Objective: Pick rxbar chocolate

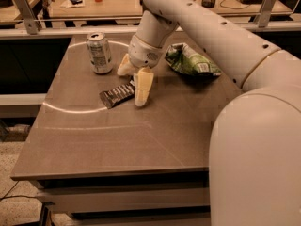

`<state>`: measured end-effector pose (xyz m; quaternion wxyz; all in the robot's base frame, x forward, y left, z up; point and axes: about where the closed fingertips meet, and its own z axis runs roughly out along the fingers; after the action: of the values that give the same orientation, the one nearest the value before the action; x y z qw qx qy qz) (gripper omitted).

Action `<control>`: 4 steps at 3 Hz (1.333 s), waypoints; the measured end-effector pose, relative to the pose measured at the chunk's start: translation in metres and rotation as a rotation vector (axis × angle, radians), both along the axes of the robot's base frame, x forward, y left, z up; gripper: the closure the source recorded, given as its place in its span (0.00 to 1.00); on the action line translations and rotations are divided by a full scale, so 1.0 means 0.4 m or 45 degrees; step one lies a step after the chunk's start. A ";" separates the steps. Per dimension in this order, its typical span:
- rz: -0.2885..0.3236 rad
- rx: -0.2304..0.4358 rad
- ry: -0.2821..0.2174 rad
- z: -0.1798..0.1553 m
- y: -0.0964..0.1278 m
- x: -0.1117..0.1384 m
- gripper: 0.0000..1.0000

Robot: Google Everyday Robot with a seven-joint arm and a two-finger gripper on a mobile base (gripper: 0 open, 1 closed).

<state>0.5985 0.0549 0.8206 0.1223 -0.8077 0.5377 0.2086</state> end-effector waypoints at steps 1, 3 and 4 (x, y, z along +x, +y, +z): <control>0.041 0.016 0.000 -0.008 -0.003 -0.024 0.41; 0.042 0.016 0.001 0.016 -0.003 -0.025 0.87; 0.042 0.017 0.001 0.016 -0.003 -0.025 1.00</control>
Offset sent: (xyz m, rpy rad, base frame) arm -0.0349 -0.0117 -0.0117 -0.0193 0.0760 0.0588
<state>0.5884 0.0539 0.8270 0.1240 -0.8156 0.5229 0.2143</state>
